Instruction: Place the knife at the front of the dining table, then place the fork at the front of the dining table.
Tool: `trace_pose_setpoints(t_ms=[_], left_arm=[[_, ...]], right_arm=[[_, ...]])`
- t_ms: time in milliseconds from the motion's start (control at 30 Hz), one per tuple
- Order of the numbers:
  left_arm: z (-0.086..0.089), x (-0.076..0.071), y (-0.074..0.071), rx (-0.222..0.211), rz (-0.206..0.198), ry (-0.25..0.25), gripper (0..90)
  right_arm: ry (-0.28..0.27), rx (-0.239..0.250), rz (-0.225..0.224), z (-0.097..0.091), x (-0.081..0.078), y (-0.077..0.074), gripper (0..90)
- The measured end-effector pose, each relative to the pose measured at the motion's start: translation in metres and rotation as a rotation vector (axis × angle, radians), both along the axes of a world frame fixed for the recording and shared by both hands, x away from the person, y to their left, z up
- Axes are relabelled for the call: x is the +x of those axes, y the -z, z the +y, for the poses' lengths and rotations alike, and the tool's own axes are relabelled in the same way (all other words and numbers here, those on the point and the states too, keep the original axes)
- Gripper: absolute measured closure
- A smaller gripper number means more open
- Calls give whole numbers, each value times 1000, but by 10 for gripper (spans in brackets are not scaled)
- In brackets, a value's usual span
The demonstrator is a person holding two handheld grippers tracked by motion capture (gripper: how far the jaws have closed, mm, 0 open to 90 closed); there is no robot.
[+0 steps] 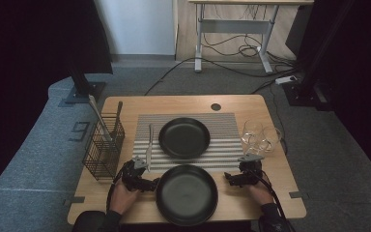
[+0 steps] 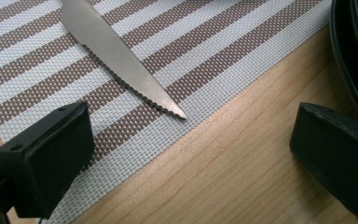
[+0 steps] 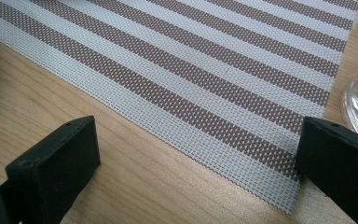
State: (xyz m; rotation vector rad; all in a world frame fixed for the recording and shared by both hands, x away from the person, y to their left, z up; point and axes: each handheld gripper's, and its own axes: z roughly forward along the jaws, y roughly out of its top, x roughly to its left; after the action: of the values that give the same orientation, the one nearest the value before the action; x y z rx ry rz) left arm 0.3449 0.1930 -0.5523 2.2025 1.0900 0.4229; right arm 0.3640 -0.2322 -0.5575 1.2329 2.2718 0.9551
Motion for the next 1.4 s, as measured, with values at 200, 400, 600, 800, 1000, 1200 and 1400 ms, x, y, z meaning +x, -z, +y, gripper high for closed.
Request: trace_pose_setpoints(t_ms=[200,400,600,800,1000,1200,1400], left_arm=[[0,1,0,-2,1,-1,0],[0,1,0,-1,1,-1,0],[0,1,0,-2,1,-1,0],[0,1,0,-2,1,-1,0],[0,1,0,-2,1,-1,0],[0,1,0,-2,1,-1,0],[0,1,0,-2,1,-1,0]], right_arm=[[0,0,0,0,0,0,0],[2,0,0,0,0,0,0],[13,-1,1,1,0,0,0],[11,-11,13,1,0,-2,0],[-8,-49,30,6,-2,-9,0],[-40,-35,8,8,-9,-24,0],[-63,-35,13,7,-16,-41,0]])
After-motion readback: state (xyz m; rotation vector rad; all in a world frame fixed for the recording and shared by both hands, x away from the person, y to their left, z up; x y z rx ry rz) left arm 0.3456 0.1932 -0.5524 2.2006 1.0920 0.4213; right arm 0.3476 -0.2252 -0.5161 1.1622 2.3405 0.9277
